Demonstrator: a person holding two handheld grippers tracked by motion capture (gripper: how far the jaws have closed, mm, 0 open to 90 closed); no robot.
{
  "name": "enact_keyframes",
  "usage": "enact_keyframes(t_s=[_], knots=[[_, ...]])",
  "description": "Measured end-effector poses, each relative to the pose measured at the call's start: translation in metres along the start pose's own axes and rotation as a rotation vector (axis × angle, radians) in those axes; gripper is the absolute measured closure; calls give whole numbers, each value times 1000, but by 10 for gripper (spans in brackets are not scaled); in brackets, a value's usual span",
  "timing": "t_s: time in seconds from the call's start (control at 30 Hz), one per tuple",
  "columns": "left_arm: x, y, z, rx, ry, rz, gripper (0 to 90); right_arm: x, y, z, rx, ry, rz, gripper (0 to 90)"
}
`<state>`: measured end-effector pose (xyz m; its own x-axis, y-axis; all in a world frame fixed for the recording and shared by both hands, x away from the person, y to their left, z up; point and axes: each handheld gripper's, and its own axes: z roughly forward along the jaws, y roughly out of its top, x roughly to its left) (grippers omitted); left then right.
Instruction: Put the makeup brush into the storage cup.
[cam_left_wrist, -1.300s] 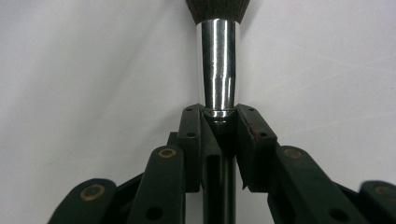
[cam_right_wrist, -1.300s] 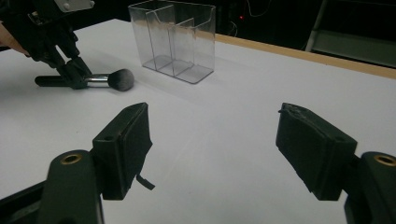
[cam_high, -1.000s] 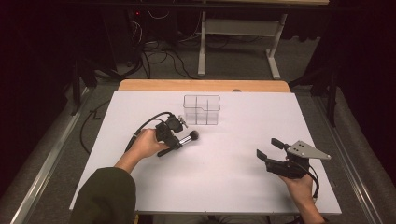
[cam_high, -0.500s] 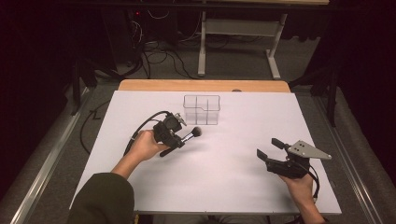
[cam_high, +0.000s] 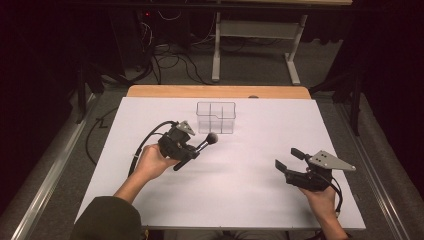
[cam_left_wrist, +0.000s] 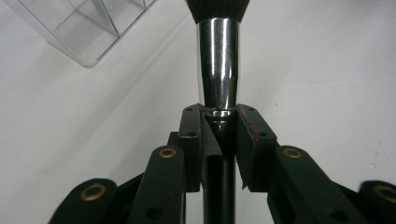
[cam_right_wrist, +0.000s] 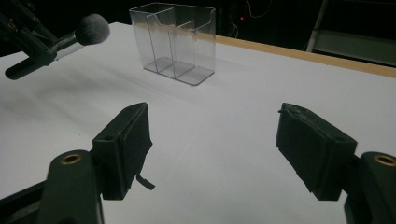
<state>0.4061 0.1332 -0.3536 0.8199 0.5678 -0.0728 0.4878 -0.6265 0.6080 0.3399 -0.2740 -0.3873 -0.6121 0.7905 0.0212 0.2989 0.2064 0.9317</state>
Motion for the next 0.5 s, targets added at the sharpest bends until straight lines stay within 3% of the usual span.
enact_keyframes(t_s=[0.5], knots=[[-14,-10,-13,-113,-15,-25,730,0,0,0,1,2,-1,281]])
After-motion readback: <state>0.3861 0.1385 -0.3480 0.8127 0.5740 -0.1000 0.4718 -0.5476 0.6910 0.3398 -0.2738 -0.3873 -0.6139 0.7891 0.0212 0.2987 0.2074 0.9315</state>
